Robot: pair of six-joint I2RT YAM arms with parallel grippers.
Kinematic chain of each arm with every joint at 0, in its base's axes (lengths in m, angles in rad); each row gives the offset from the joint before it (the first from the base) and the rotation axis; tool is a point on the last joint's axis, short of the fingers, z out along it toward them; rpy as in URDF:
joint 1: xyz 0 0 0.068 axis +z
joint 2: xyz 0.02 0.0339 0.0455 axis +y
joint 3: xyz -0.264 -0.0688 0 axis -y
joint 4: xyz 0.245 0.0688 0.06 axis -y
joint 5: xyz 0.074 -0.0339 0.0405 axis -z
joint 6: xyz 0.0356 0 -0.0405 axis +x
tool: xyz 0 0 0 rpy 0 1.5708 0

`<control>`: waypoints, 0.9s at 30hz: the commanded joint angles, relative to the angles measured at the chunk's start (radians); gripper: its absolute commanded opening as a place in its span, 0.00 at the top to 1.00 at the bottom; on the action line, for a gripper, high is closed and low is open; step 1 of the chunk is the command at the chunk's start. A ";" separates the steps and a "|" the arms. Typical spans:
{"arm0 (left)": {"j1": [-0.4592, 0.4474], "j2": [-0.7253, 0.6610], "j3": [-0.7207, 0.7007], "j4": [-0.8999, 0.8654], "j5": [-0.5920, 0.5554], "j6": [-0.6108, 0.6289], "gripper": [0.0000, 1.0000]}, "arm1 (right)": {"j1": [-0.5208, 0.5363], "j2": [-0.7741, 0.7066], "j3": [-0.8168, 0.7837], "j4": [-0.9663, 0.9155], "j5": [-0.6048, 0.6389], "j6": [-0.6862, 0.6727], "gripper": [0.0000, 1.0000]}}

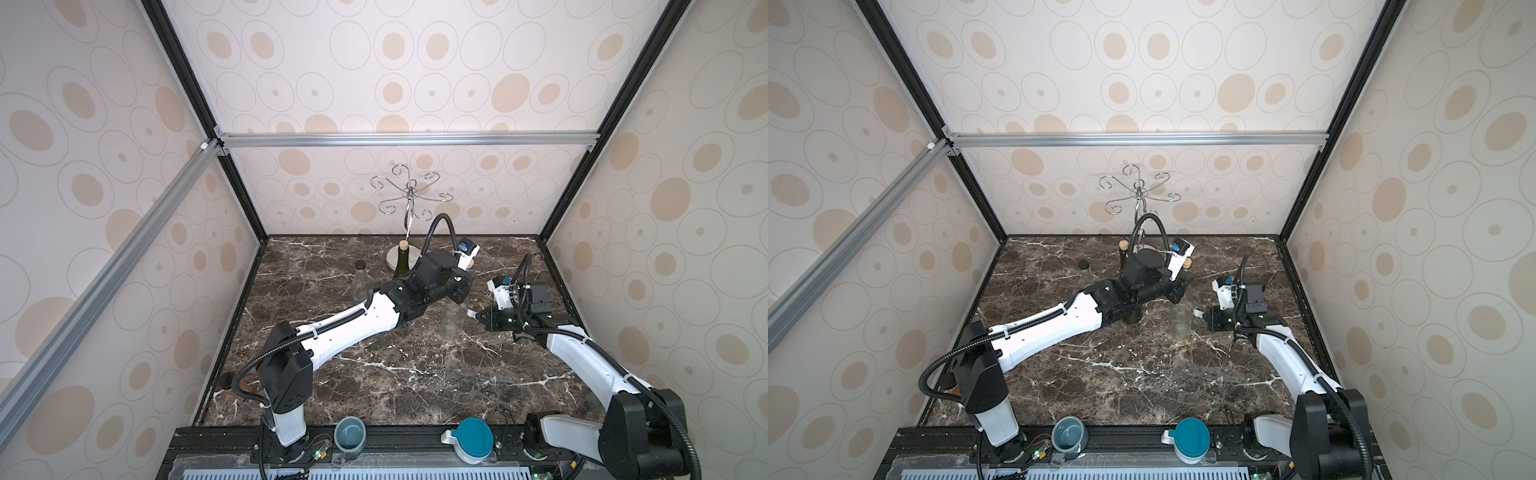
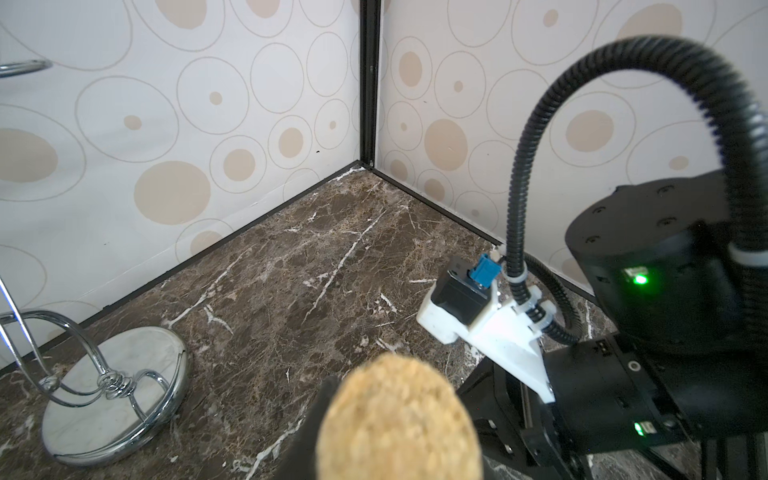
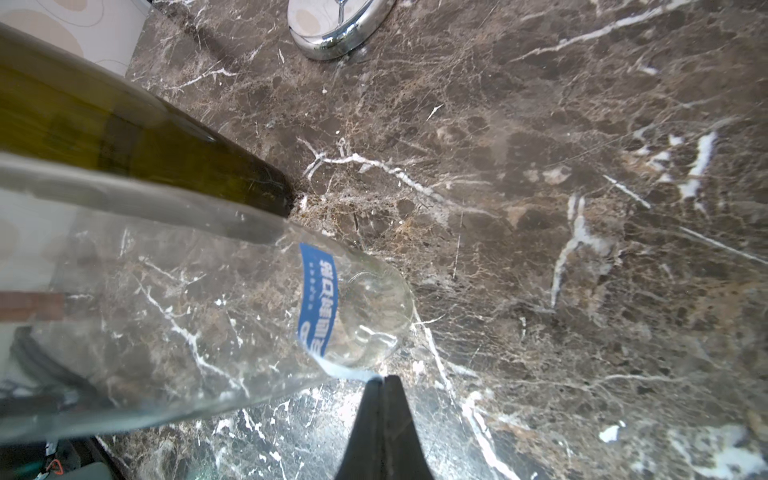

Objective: Remove the label from the bottle
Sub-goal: Tear open the label from the bottle.

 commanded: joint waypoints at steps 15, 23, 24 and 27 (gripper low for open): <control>-0.008 0.029 0.029 -0.161 0.083 0.076 0.84 | -0.050 0.143 0.099 0.026 -0.015 0.014 1.00; -0.007 0.031 0.029 -0.158 0.108 0.083 0.84 | -0.062 0.208 0.131 0.034 -0.025 0.018 1.00; -0.009 0.032 0.029 -0.159 0.108 0.083 0.84 | -0.064 0.213 0.134 0.035 -0.024 0.023 1.00; -0.008 0.030 0.030 -0.158 0.110 0.083 0.84 | -0.071 0.224 0.139 0.033 -0.018 0.033 1.00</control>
